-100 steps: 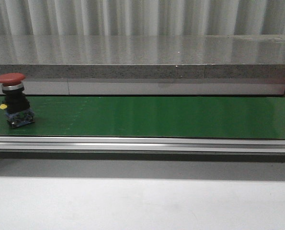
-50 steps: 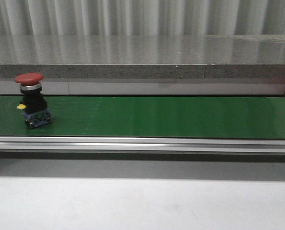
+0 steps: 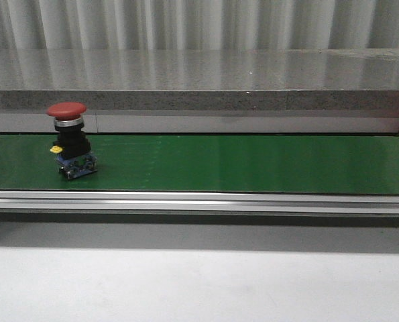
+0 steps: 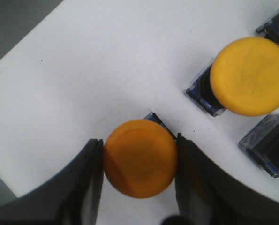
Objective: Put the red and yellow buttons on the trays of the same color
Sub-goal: 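Lower the left gripper onto a yellow-capped button and grasp it, then set the yellow button on the green belt and release with left gripper, then move the right gripper above the red button arriving on the belt, then lower the right gripper and grasp the red button off the belt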
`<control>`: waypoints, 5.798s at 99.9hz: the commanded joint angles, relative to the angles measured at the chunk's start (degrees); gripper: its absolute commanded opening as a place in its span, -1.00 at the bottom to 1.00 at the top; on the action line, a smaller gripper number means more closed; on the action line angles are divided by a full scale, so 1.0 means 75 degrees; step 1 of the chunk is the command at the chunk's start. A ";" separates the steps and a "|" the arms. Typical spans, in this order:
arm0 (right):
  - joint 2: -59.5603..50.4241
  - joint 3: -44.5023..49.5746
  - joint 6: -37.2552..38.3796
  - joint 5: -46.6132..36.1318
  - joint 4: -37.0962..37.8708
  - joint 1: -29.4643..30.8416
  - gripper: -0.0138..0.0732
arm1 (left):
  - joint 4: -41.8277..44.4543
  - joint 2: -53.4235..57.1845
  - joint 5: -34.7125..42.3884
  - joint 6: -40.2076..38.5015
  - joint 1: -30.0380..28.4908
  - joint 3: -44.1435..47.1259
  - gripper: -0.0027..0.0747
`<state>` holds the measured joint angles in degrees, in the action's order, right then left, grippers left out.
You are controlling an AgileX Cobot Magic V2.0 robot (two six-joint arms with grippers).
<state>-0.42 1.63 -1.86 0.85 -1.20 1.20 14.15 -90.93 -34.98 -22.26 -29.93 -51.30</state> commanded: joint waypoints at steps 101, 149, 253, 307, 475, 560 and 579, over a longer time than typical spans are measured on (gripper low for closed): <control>-0.0144 -0.0154 0.0006 -0.0622 0.0070 0.0050 -0.82 | -0.0473 0.1797 -0.1736 0.1629 0.3493 -0.2608 -0.98; -0.0144 -0.0154 0.0006 -0.0622 0.0070 0.0050 -0.82 | -0.1173 0.0244 -0.1590 0.2146 0.3603 -0.2934 -0.98; -0.0144 -0.0154 0.0006 -0.0622 0.0070 0.0050 -0.82 | -0.1191 0.0951 -0.1967 0.2968 0.4259 -0.3267 0.80; -0.0144 -0.0154 0.0006 -0.0622 0.0070 0.0050 -0.82 | -0.0940 0.2869 -0.1941 0.2356 0.3763 -0.2965 0.69; 0.5336 -0.6606 0.0248 0.6072 -0.1407 0.0043 -0.61 | -0.1054 0.8963 0.1395 0.1987 0.3434 0.2775 -0.98; 0.8964 -0.6709 -0.1774 0.4577 -0.2354 -0.1357 0.78 | -0.1054 0.8963 0.1395 0.1987 0.3434 0.2775 -0.98; 0.9850 -0.7037 -0.1780 0.3684 -0.2328 -0.1437 0.78 | -0.1054 0.8963 0.1395 0.1987 0.3434 0.2775 -0.98</control>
<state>71.93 -48.34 -14.59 34.27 -17.85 -9.53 6.38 -23.52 -29.04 -6.85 -4.10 -29.04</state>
